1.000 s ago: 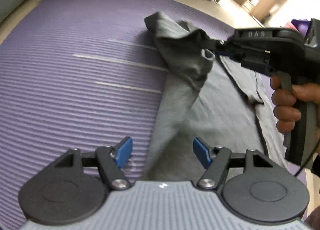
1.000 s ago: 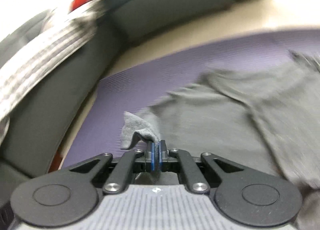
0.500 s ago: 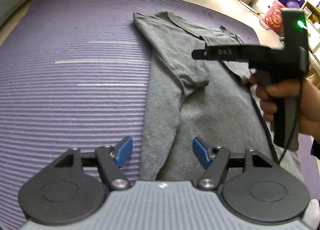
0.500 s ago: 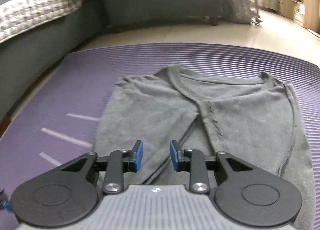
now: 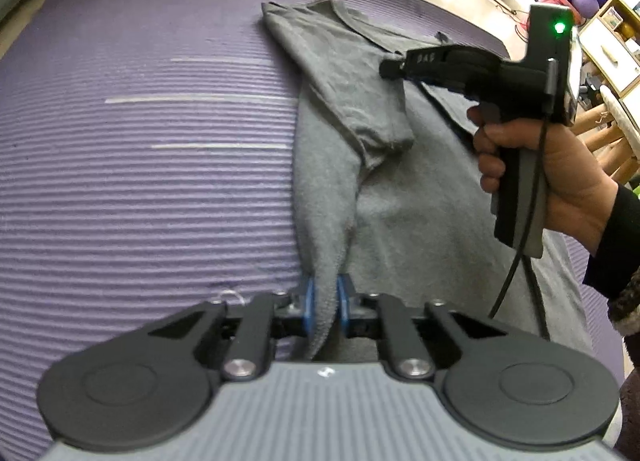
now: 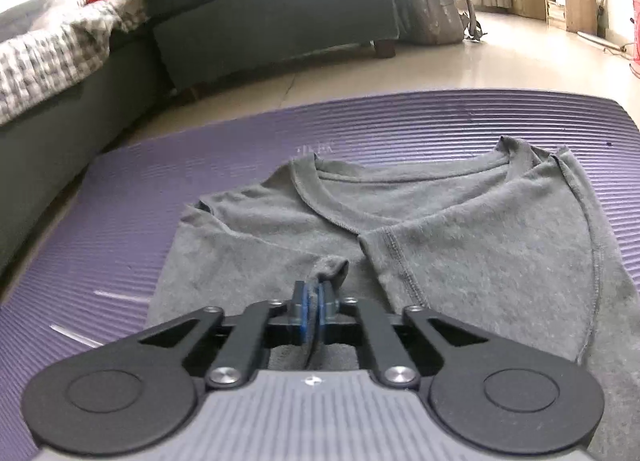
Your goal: Fold clothes
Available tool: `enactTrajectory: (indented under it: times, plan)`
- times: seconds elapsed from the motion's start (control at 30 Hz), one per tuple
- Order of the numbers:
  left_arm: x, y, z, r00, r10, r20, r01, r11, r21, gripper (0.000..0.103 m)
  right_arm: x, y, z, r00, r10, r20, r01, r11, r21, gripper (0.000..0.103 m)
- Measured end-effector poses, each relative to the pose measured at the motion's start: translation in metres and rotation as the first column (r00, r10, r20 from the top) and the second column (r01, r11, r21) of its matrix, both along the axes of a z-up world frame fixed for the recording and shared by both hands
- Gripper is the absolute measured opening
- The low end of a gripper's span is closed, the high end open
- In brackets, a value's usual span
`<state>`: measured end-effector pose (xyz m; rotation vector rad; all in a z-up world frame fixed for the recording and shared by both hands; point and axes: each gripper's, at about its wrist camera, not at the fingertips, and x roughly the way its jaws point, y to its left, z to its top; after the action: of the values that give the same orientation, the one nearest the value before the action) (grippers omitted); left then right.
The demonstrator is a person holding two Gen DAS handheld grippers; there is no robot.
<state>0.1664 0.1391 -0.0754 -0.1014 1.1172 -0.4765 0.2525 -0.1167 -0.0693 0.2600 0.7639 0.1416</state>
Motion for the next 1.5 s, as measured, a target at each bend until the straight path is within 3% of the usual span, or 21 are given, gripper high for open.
enactTrajectory:
  times: [0.2, 0.37, 0.57, 0.73, 0.9, 1.1, 1.33, 1.5]
  plan:
    - [-0.001, 0.0, 0.007, 1.0, -0.009, 0.013, 0.01, 0.998, -0.067, 0.011, -0.011, -0.009, 0.029, 0.995, 0.002, 0.097, -0.002, 1.0, 0.005, 0.003]
    - [-0.006, -0.011, 0.007, 0.998, -0.057, 0.012, 0.058, 0.993, -0.106, 0.012, -0.013, -0.017, 0.044, 0.991, -0.014, 0.133, 0.022, 0.998, -0.055, 0.003]
    - [-0.008, -0.023, -0.001, 0.996, -0.083, -0.012, 0.082, 0.993, -0.08, 0.013, -0.007, -0.028, 0.032, 0.997, -0.042, 0.07, 0.051, 0.991, -0.128, 0.003]
    - [-0.008, -0.022, 0.0, 0.996, -0.088, -0.016, 0.086, 0.993, -0.082, 0.024, -0.006, -0.032, 0.02, 0.998, -0.062, -0.001, 0.06, 0.981, -0.185, 0.003]
    - [-0.009, -0.029, -0.001, 0.991, -0.13, -0.028, 0.128, 0.99, -0.063, 0.035, -0.015, -0.042, 0.02, 0.995, -0.076, -0.058, 0.068, 0.989, -0.128, 0.027]
    - [-0.006, -0.034, -0.002, 0.989, -0.147, -0.033, 0.145, 0.988, -0.057, 0.041, -0.068, -0.045, 0.049, 0.993, 0.013, -0.118, -0.025, 0.994, -0.106, 0.031]
    - [-0.015, -0.038, 0.003, 0.983, -0.183, -0.034, 0.183, 0.983, 0.01, 0.044, -0.176, -0.026, 0.083, 0.974, 0.15, -0.167, -0.169, 0.98, -0.107, 0.036]
    - [-0.026, -0.041, 0.005, 0.979, -0.196, -0.06, 0.2, 0.977, 0.072, 0.044, -0.247, -0.01, 0.088, 0.959, 0.2, -0.203, -0.216, 0.975, -0.058, 0.038]
